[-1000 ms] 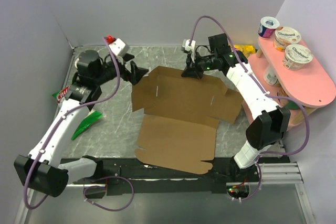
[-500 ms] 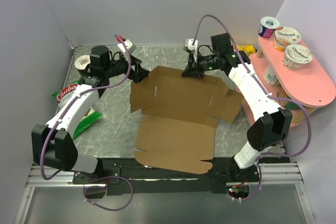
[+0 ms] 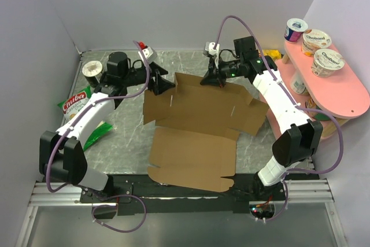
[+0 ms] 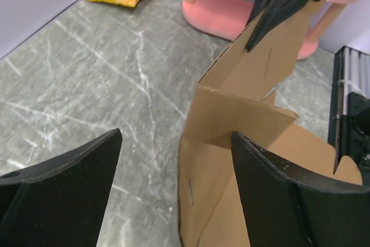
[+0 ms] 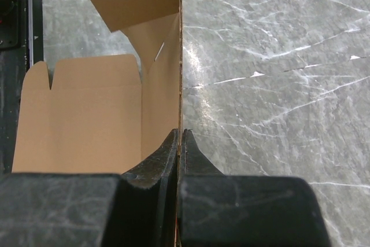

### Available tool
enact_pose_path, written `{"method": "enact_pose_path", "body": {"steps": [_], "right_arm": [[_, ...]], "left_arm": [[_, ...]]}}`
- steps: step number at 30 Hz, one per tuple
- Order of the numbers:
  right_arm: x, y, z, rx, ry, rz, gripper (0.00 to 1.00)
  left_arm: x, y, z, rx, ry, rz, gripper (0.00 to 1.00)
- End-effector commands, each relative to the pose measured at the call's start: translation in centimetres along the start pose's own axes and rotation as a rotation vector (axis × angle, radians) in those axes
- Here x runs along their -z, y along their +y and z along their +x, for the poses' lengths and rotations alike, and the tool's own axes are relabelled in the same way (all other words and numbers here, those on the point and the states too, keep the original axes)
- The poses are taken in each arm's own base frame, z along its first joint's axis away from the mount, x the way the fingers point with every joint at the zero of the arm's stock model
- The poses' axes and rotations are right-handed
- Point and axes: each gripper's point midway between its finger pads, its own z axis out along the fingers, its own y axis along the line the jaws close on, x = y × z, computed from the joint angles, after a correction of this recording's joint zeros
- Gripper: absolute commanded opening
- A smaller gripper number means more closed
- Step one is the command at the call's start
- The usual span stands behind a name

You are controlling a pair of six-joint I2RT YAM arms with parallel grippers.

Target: Fold the paper box

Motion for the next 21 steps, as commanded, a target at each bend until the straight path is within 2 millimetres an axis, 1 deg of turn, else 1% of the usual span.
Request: {"method": "enact_pose_path", "body": {"steps": [1,7,12,15,21], "right_arm": [[1.1,0.5,-2.2,0.054,-0.054,-0.006,0.0],[1.0,0.8,-2.3,0.049,-0.059,-0.024,0.0],[0.8,0.8,-2.2,0.047,-0.06,-0.039,0.0],[0.6,0.8,-2.0,0.036,-0.051,-0.053,0.0],[0.5,0.7,-1.8,0.025,-0.045,-0.057,0.0]], "left_arm": [[-0.4,-1.4,-2.3,-0.045,-0.076,0.076,0.82],[-1.5,-0.8,-2.5,-0.04,-0.087,0.105,0.81],[-2.6,-1.0,-3.4,-0.062,-0.102,0.157,0.79],[-3.2,-1.3,-3.8,-0.073,-0.111,0.187,0.75],[-4.1,-1.3,-3.8,-0.075,-0.117,0.231,0.66]]}}
